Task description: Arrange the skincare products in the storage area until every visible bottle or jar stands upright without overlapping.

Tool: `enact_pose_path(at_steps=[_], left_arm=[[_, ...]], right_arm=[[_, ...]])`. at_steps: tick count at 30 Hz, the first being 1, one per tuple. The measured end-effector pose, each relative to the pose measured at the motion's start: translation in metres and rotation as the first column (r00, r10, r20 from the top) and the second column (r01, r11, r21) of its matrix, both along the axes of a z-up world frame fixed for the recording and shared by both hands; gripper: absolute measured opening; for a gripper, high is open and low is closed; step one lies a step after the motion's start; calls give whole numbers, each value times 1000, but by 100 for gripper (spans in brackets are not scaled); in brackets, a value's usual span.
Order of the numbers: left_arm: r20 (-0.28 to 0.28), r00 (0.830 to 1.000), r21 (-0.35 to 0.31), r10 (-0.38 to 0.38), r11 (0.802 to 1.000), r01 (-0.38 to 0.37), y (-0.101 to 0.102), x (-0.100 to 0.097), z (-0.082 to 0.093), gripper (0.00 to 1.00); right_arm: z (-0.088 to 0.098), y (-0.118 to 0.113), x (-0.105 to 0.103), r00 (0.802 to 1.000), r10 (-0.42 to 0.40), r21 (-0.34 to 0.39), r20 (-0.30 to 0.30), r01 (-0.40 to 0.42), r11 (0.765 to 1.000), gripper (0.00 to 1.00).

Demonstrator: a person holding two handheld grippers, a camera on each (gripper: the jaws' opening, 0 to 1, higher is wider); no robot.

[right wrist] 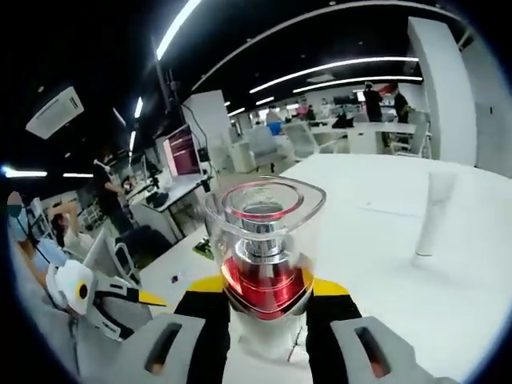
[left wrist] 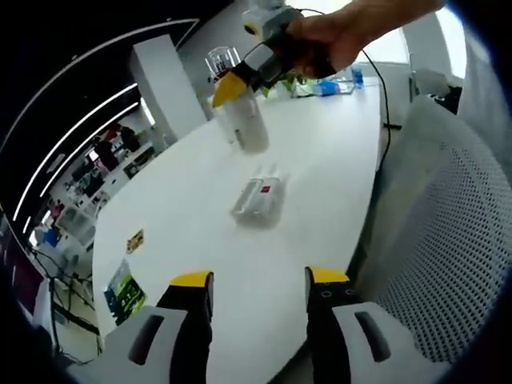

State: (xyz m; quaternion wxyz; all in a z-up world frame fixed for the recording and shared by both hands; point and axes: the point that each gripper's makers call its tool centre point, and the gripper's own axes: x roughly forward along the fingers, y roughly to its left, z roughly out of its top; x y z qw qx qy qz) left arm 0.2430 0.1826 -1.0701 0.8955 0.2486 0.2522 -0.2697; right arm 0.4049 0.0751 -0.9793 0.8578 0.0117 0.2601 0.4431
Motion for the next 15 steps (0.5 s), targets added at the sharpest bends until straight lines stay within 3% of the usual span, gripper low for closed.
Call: enact_pose_path(at_steps=[7,9,11,15], left_arm=[[-66,998,-4,-2,1000,2,-2,-7,-11,44],[-130,991,-65,-25,998,17,-12,-14,-16,48],[-133,990,-133,-49,991,31,-22,-16,-11,54],[-162,986,-109,-32,994,15,-17,-17,-19,55]], right_arm=[[4,-15,15,1000,-7,11,-6,7,1000,31],[5,-21,17,1000,-6,16,-1,6,1000,31],[3,-27,20,1000,8,10,11,-8,1000,31],[-8,-45,21,1000,18,-13,6,-18,1000,31]])
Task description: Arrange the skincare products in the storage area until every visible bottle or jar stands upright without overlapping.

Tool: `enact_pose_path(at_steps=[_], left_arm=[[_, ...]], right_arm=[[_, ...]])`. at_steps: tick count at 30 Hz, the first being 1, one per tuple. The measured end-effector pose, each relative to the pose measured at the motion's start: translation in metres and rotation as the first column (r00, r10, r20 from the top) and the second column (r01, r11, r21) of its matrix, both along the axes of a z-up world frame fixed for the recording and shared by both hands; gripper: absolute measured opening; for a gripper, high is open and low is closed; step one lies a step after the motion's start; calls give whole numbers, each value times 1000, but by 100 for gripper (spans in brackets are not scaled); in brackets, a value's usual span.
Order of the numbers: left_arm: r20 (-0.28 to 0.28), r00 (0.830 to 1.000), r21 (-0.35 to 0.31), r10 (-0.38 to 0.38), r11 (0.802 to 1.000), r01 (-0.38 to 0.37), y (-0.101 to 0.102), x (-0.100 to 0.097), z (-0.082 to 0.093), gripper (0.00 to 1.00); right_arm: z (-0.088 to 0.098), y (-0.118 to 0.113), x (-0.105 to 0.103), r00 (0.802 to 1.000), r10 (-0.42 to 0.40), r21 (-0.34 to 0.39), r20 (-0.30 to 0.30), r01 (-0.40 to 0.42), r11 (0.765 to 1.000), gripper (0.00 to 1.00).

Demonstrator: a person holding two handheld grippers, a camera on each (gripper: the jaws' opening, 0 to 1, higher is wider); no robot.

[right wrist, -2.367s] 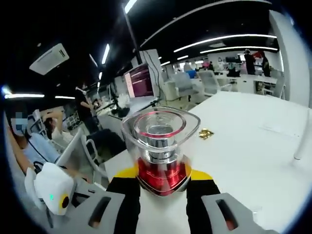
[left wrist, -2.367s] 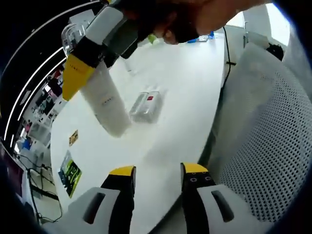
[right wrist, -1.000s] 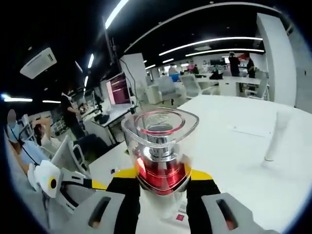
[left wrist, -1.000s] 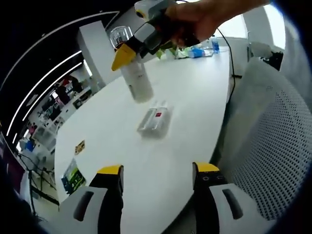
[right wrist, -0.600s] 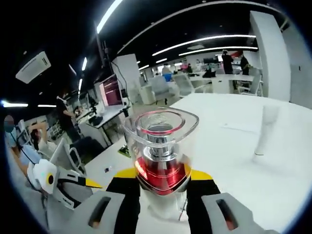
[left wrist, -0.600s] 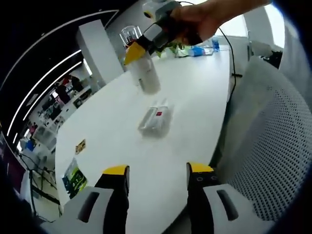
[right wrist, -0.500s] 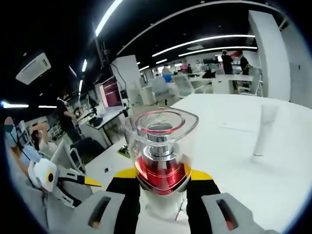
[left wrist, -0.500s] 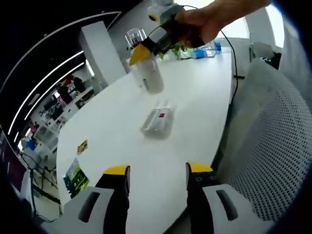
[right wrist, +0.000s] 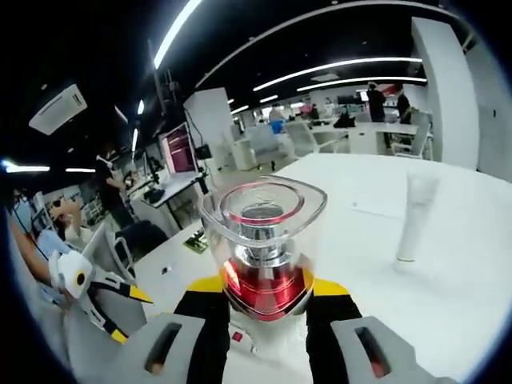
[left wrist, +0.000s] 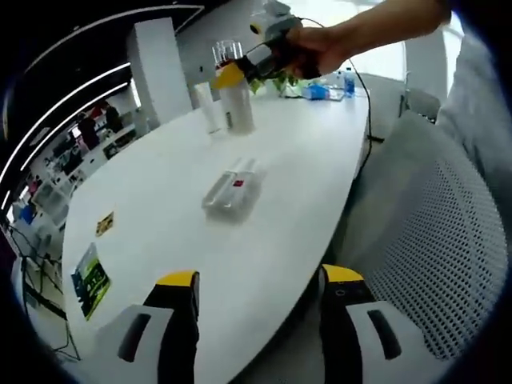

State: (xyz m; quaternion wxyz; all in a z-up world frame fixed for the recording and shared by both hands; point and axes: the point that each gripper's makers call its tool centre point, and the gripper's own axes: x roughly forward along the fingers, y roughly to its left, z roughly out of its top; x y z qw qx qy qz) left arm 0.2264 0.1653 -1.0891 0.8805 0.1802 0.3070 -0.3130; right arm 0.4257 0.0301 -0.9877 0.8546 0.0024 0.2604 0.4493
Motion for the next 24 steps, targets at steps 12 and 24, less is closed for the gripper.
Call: enact_pose_path(at_steps=[12,24], left_arm=[[-38,998,40,43,998,-42,11,1,-9,53],[-86,995,77,54,996,-47,16,-2,-20,52]], right_arm=[[-29,-64,33,998,-56,-57,22,57,997,31],[-31,-67,76,997,-32,-66,64,36,997,31]])
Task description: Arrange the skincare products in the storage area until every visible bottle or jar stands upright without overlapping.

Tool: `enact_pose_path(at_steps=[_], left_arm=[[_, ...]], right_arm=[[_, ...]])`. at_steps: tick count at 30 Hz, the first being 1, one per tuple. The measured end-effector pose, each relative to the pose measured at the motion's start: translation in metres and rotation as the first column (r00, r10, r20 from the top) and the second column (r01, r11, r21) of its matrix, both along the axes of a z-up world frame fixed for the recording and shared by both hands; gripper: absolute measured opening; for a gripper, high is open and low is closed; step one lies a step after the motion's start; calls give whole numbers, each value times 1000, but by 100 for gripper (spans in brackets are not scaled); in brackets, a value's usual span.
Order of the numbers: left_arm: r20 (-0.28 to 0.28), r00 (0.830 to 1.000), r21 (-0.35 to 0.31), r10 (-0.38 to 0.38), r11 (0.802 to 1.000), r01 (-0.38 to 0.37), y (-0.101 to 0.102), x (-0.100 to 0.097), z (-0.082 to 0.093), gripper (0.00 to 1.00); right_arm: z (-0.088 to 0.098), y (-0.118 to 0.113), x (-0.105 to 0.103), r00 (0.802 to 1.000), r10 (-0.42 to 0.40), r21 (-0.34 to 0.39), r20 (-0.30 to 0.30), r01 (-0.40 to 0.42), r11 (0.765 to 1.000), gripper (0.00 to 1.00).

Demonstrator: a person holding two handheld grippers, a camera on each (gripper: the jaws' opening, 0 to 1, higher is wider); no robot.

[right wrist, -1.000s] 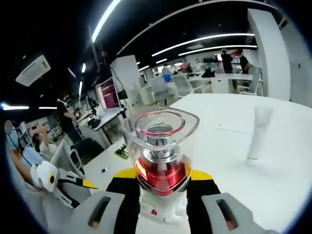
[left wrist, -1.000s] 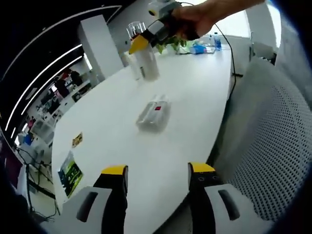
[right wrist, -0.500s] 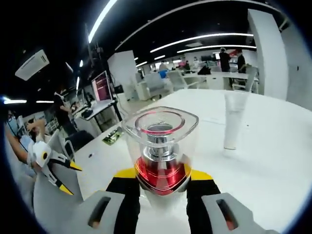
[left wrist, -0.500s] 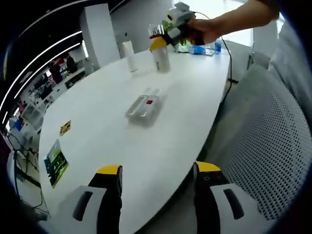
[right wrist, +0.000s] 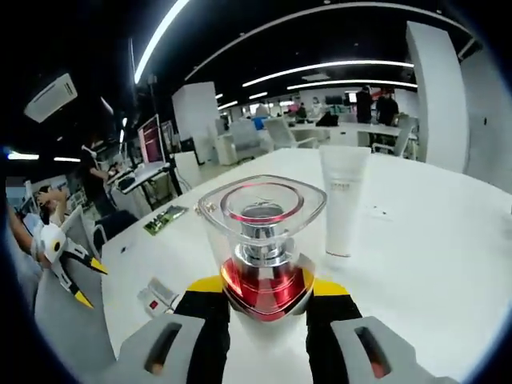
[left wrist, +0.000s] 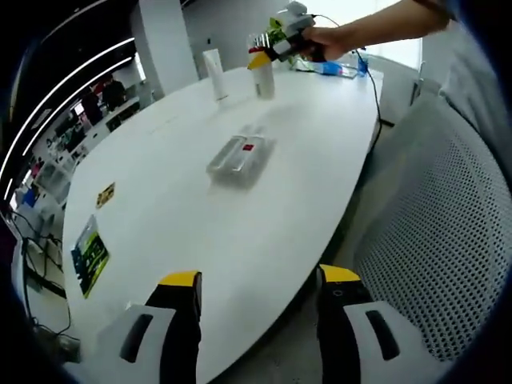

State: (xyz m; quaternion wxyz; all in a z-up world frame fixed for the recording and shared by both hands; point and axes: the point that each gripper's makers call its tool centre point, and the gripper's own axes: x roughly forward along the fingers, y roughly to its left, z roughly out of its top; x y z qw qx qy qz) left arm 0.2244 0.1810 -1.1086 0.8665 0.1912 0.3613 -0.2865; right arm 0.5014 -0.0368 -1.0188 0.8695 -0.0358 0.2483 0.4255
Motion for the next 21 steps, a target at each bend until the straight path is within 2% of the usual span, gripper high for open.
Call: enact_pose_path(at_steps=[8,13,21], left_arm=[[-26,1000,24,4,1000,-4,4,-2,-6,50],[-34,999,29,16,999,-15,7,-2,-7,48],[-38,999,31,13,999,-12,6,-3,-7,46]], right_arm=[[-11,19,14,998,64,-34,11,-63,997,31],[-16,28,27,997,75,-46,10,-74,996,31],[-16,10,46,998,60,-76,21,-58,995,31]])
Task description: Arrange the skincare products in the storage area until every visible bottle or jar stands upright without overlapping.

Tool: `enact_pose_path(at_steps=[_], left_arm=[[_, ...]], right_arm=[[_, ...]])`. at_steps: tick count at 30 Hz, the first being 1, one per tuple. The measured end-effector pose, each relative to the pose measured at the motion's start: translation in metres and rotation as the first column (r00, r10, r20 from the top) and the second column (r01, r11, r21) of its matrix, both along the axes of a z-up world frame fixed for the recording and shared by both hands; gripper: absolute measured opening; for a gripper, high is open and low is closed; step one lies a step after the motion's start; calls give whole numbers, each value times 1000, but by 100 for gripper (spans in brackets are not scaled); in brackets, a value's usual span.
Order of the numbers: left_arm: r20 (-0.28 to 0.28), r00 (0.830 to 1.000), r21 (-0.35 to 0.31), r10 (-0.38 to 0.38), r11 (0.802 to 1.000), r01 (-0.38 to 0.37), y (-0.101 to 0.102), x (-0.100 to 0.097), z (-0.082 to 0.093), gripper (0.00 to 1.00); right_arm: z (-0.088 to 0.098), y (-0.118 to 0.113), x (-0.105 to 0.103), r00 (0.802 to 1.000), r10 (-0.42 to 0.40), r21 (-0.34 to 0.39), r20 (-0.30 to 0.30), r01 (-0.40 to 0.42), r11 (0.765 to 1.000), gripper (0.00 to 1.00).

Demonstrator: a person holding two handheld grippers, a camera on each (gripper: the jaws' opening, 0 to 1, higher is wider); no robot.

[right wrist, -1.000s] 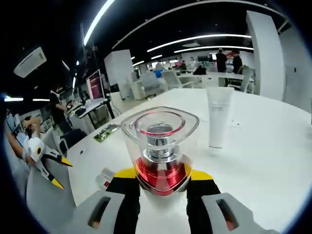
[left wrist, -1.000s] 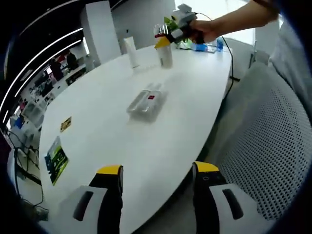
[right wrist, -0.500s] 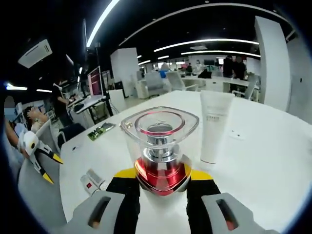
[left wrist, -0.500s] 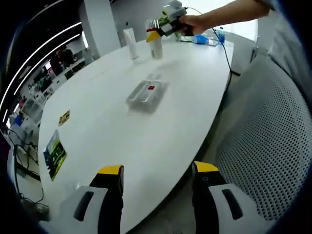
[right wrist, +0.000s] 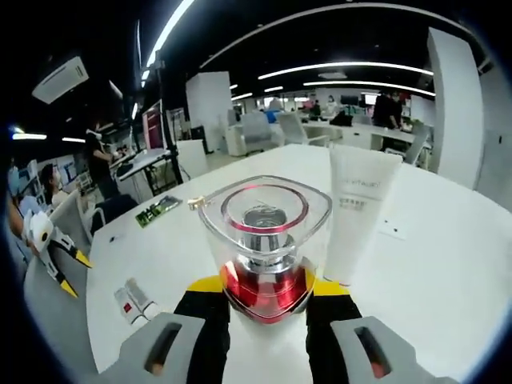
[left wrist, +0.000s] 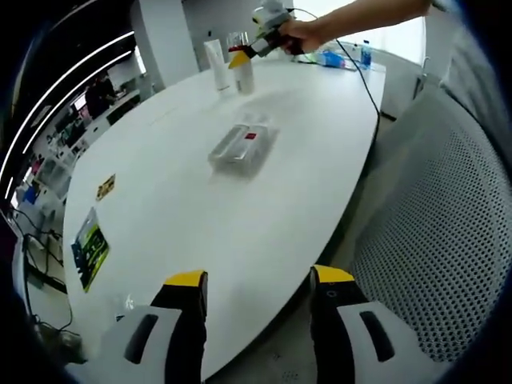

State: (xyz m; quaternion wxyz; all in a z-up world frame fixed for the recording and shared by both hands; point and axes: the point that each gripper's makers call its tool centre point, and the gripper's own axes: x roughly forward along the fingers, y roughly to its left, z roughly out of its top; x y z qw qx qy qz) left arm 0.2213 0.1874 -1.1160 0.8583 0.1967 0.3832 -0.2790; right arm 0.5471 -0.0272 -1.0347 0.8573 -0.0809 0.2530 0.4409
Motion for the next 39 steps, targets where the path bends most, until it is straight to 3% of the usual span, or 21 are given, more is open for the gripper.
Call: enact_pose_path(at_steps=[7,14,23,39], left_arm=[[-8,1000,8,-8,1000,8,0,-1,-2,43],[-21,1000,15,-6,1000,6,1,-3,-4,42],[-19,1000,11,0,1000,1,2,-2,-3,40],[-22,1000,19,-6,1000,6,2,-2,-4,39]], right_arm=[[-4,1,1,999,35,-27,10,-35,999,31],[-12,26,6,999,43,14,9,-43,999,31],[-19,48,10,996,81,6,28,-81,997,31],[-23,55,20,989,117,-4,92,-117,993,31]])
